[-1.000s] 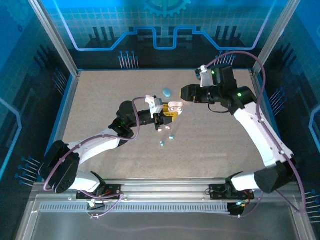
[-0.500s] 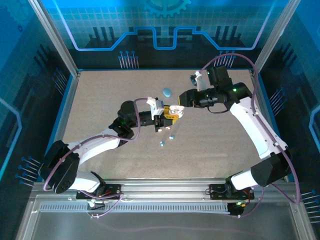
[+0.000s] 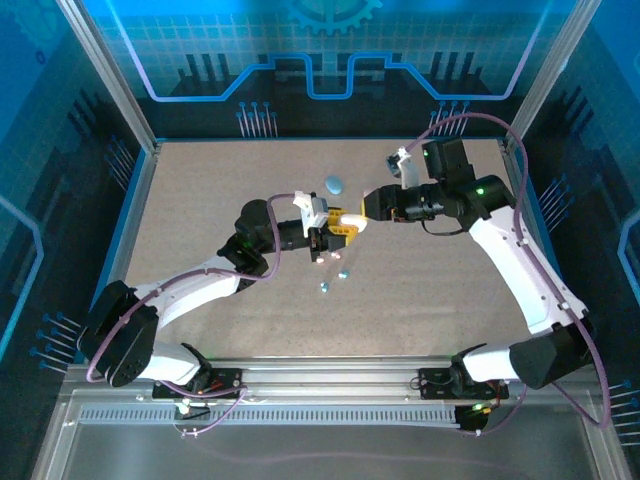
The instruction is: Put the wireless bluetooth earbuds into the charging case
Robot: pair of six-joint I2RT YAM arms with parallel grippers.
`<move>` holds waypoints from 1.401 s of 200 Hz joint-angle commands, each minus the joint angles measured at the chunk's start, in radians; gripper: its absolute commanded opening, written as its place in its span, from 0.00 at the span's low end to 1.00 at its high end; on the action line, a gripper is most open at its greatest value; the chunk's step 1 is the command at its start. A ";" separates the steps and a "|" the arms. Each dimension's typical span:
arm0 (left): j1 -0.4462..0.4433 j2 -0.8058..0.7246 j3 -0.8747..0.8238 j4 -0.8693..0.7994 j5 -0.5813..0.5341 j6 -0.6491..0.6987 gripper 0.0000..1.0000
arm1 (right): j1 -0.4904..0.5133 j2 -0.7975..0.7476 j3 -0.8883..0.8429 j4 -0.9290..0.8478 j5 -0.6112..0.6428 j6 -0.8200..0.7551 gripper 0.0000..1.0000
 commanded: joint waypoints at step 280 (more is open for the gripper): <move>0.401 0.461 0.189 -0.819 -0.201 -0.593 0.25 | -0.150 -0.044 -0.337 0.209 0.056 0.272 0.49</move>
